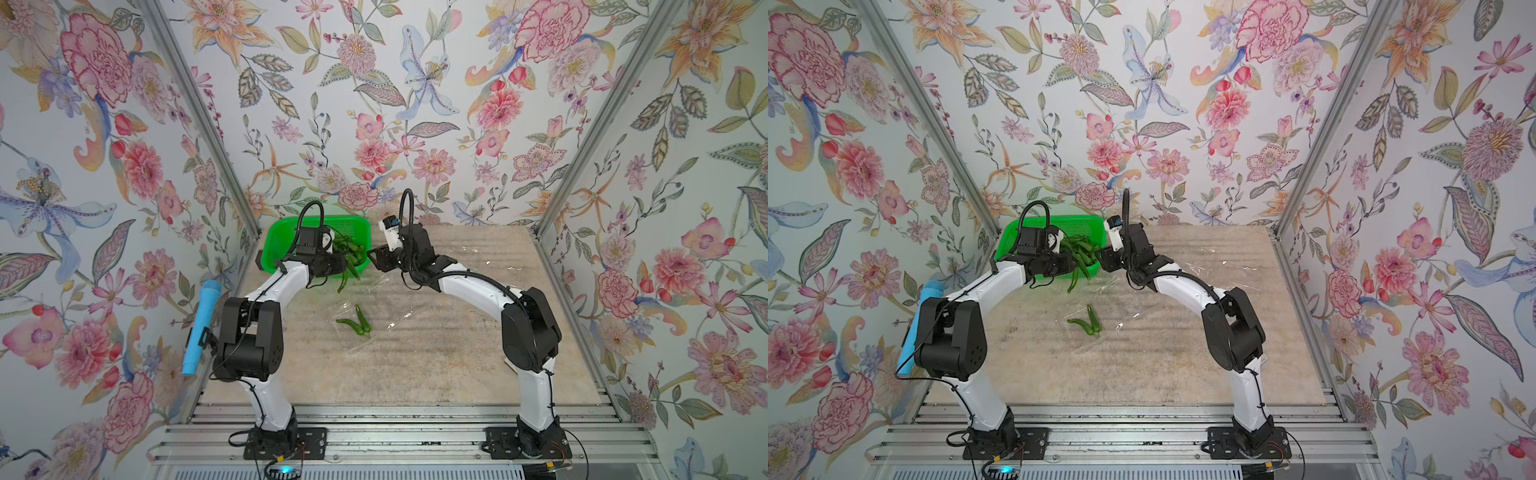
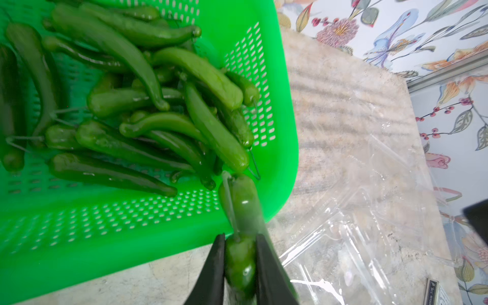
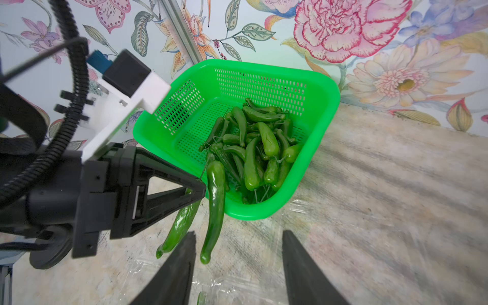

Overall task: Take small green peppers out of containers
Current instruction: Place the green pepper in the basket, then pick up the green pepper from the packing box.

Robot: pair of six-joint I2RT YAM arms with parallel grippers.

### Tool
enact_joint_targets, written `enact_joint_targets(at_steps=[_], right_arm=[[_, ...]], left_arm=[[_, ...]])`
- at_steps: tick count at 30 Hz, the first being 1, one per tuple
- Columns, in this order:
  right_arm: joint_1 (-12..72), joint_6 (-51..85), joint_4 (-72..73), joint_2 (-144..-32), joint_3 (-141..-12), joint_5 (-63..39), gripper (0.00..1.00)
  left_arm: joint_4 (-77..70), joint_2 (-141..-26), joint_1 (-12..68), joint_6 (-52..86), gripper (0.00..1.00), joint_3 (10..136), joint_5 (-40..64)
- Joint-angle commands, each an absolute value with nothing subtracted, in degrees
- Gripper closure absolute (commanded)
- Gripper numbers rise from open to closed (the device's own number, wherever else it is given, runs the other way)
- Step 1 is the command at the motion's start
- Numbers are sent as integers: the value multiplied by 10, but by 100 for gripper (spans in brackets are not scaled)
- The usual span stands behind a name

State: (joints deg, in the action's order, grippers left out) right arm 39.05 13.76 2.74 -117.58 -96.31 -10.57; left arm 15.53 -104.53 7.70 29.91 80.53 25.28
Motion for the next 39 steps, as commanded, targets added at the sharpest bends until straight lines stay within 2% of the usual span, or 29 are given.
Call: enact_joint_targets(at_steps=[1, 6, 14, 18, 25, 30, 34, 39], right_arm=[[385, 140, 18, -1188, -983, -121, 46], [382, 140, 20, -1189, -982, -120, 46], [380, 140, 20, -1162, -934, -136, 45], [379, 138, 22, -1114, -874, -118, 45], [379, 159, 7, -1002, -742, -107, 44], [391, 184, 8, -930, -633, -78, 44], [394, 208, 34, -880, -557, -60, 44], [395, 223, 46, -844, -510, -45, 44]], left_arm=[[171, -1059, 61, 290, 84, 861, 262], [166, -1112, 18, 321, 81, 927, 266], [235, -1283, -31, 314, 56, 1117, 253], [253, -1284, -38, 315, 56, 1127, 256], [197, -1061, -5, 287, 54, 866, 231], [201, -917, 81, 290, 54, 667, 201], [168, -859, 131, 335, 53, 560, 207], [114, -825, 139, 405, 54, 474, 224]])
